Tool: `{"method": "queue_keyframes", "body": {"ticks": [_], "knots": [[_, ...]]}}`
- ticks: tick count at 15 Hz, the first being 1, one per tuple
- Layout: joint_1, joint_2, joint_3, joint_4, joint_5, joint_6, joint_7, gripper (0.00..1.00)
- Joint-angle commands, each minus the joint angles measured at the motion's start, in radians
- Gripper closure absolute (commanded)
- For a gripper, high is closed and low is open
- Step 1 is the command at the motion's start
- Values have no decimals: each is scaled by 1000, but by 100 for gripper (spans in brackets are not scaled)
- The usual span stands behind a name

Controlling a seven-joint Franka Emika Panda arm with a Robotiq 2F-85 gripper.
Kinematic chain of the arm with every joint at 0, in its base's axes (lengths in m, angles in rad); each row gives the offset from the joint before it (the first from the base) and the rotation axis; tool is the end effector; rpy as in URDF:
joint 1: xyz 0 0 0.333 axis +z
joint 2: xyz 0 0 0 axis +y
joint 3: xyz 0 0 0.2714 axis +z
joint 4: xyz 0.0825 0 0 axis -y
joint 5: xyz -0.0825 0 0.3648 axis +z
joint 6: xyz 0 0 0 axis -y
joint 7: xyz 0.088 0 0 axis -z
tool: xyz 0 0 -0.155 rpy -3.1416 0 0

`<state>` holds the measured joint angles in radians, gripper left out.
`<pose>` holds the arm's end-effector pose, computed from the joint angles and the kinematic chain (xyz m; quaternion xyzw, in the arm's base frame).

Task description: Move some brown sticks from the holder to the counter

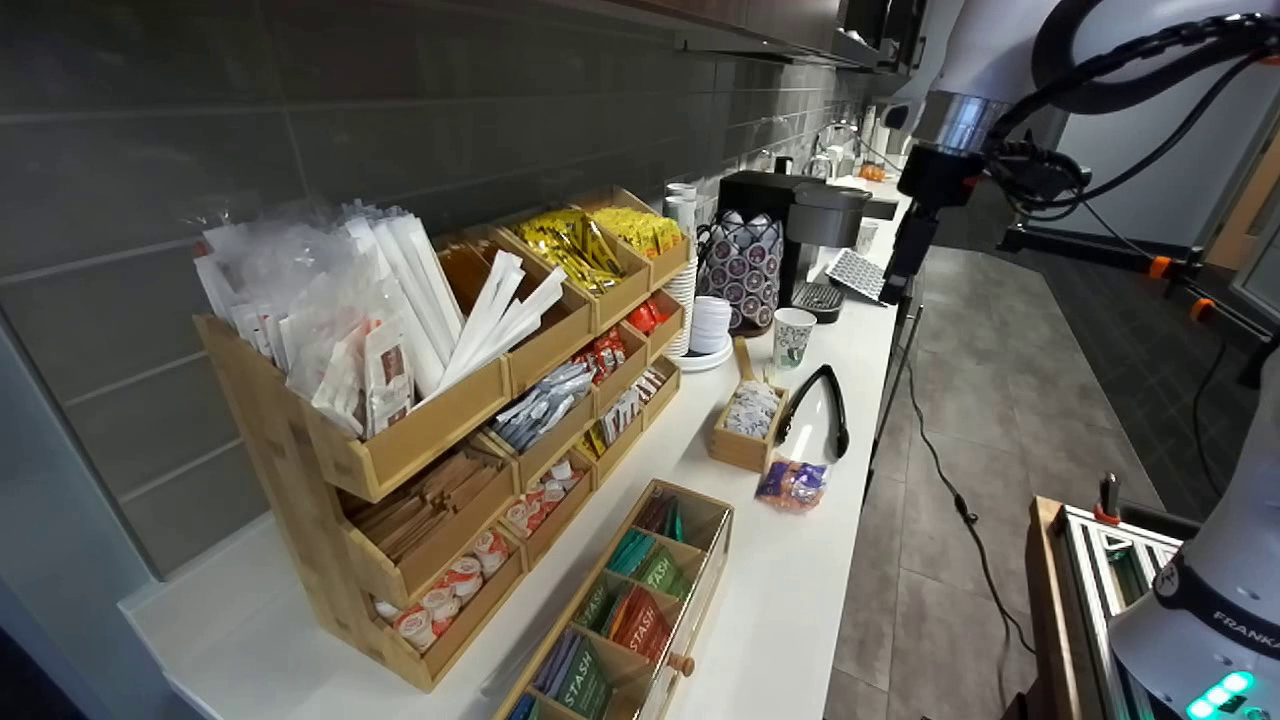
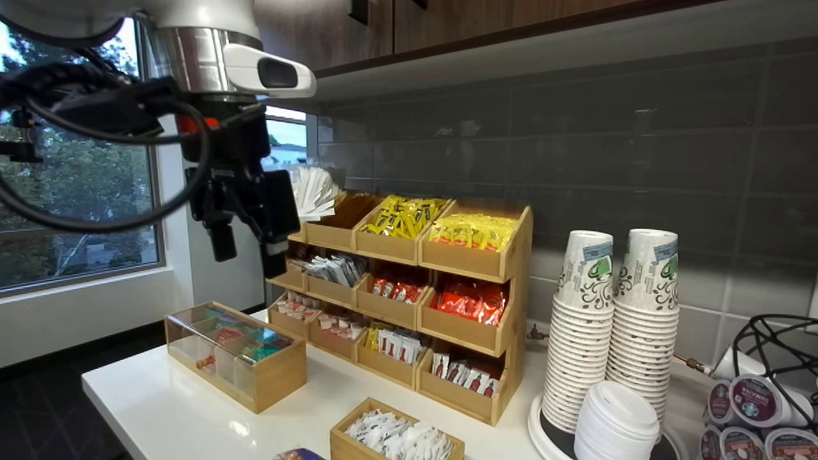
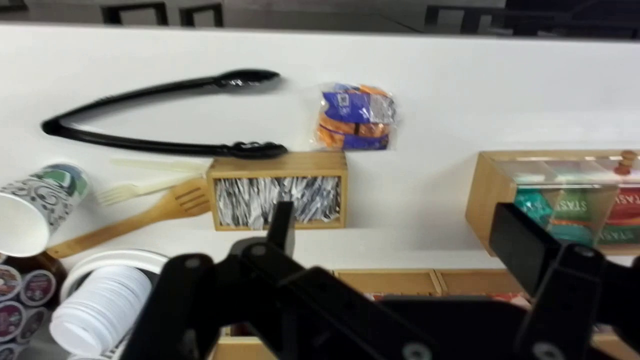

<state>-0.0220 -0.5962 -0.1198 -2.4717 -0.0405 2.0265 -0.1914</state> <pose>0.3951 -0.0589 0.4314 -0.9963 -0.0400 -0.0753 0.0030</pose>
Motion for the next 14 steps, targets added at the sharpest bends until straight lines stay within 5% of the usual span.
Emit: {"method": "queue_keyframes", "body": {"ticks": [1,8,14], "knots": [[72,56,-32,-24,140,175,-74,0],[245,204,-39,-13,380,505,-277,0],[229,217,-6,-11,372,498,-247,0]]}}
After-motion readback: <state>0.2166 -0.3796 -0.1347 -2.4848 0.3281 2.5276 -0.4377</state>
